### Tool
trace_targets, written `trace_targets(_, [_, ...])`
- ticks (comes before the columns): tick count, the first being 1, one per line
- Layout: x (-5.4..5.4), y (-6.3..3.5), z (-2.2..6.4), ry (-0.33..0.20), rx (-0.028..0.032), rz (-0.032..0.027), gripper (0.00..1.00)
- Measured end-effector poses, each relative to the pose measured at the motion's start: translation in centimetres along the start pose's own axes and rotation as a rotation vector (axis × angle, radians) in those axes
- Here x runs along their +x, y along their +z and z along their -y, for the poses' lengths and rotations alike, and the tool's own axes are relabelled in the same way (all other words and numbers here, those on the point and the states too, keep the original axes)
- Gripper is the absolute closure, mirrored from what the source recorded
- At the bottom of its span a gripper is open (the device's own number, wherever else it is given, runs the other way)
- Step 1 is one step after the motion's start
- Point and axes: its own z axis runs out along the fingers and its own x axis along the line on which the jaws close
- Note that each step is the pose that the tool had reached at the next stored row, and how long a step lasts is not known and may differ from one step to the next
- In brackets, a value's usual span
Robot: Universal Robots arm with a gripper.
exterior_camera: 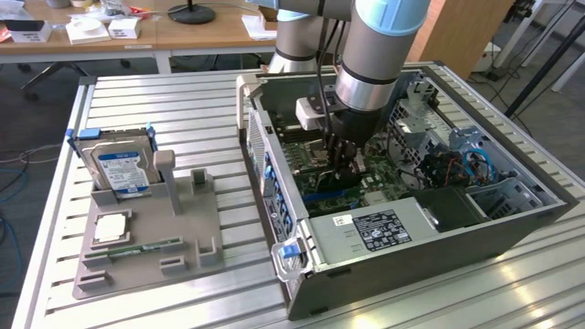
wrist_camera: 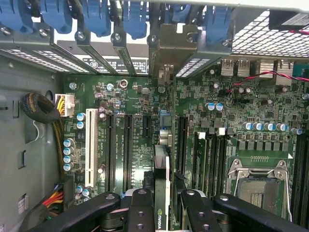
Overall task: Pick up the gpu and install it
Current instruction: 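Insert the gpu into the slot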
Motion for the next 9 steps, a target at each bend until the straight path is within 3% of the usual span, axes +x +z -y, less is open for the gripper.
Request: trace_targets(9, [0.07,0.00,0.00,0.001,0.0000,-0.0002,0.74])
